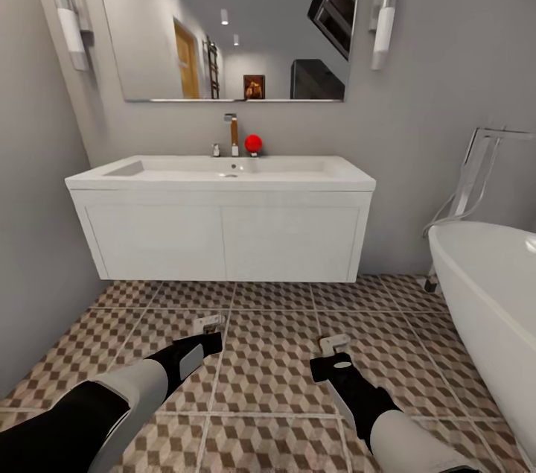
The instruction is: Take the four mousetraps from the cabinet in the bathroom and place them on the bathroom floor. Make sure all four end up on the same floor surface, and ensure that at least two of them are either under or directly next to the same bathroom sink.
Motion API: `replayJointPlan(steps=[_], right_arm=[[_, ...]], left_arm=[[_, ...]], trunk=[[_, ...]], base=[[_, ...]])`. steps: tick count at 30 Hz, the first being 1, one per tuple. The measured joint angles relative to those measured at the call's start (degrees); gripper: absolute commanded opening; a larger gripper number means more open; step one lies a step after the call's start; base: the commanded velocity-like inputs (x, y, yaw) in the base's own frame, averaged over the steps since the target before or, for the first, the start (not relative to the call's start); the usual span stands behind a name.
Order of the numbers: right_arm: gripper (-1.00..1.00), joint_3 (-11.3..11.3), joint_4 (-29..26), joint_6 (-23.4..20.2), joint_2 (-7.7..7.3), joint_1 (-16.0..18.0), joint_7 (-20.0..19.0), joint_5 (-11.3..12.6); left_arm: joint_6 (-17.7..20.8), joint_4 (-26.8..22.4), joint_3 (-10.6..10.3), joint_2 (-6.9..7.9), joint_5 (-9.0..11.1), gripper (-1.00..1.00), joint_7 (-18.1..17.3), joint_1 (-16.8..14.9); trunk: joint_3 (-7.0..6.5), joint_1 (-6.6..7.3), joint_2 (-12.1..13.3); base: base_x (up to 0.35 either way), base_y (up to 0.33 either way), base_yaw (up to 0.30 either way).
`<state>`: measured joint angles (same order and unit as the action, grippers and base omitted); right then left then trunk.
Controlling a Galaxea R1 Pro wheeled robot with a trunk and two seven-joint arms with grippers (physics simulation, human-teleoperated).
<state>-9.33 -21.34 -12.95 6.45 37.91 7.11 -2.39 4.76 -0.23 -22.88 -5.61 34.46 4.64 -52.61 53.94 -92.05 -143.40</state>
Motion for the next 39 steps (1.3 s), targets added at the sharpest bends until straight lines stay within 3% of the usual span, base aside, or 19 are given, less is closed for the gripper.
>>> replayJointPlan(steps=[24, 39], right_arm=[[-1.00, 0.0, 0.0, 0.0, 0.00, 0.0, 0.1, 0.0], [-1.00, 0.0, 0.0, 0.0, -0.01, 0.0, 0.1, 0.0]], left_arm=[[0.0, 0.0, 0.0, 0.08, 0.0, -1.00, 0.1, 0.0], [0.0, 0.0, 0.0, 0.09, 0.0, -1.00, 0.0, 0.0]], trunk=[[5.32, -0.62, -0.3], [5.33, -0.61, -0.3]], base=[[0.000, 0.000, 0.000], [0.000, 0.000, 0.000]])
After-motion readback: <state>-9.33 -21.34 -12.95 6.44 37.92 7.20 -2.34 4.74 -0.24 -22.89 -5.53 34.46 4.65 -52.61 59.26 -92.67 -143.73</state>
